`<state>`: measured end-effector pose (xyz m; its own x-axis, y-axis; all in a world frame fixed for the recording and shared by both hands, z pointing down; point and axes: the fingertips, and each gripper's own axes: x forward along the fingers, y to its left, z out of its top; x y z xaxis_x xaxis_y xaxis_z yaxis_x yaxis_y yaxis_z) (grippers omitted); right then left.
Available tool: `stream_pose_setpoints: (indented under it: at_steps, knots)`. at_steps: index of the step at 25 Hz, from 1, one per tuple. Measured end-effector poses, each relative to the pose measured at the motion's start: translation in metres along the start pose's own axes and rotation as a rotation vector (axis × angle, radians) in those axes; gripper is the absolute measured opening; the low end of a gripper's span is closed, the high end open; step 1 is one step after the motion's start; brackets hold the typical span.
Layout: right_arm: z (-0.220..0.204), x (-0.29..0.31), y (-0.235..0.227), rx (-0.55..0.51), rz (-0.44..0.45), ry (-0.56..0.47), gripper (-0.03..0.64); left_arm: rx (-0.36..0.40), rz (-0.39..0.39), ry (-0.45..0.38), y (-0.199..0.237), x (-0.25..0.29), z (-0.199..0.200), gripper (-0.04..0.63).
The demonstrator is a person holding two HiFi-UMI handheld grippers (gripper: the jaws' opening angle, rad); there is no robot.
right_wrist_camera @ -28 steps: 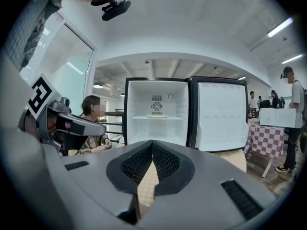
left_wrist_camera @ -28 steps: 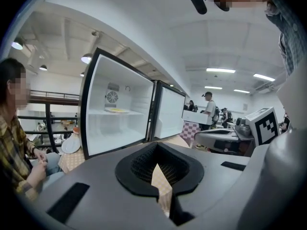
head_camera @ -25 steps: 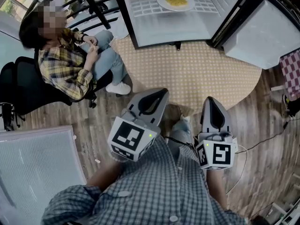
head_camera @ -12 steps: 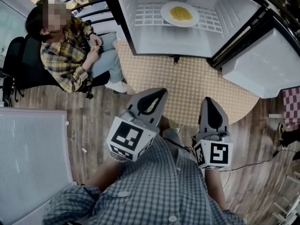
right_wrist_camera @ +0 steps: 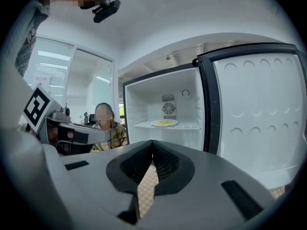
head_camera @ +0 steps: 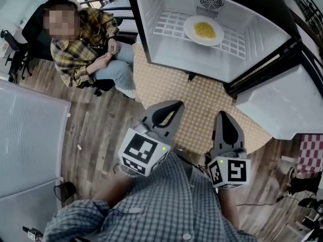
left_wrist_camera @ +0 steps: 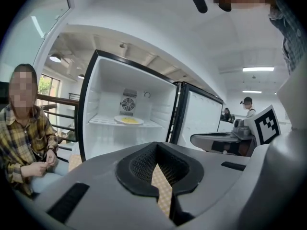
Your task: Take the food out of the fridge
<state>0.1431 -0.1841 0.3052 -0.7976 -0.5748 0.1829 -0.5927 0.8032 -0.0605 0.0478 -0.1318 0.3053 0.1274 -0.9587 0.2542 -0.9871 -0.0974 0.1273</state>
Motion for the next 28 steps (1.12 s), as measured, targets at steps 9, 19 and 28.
stream_pose_setpoints:
  at_steps: [9,19,28]
  knots:
    - [0.0,0.022,-0.004,0.006,0.047,0.022,0.009,0.012,0.049,0.016,0.012,0.008,0.003,0.006]
    - [0.011,0.068,-0.004,0.066,0.044,-0.005,0.009,0.017,0.007,0.02,0.047,0.034,0.013,0.006]
    - [0.027,0.114,-0.007,0.337,0.013,-0.051,0.009,0.016,-0.027,0.018,0.076,0.045,0.021,0.006]
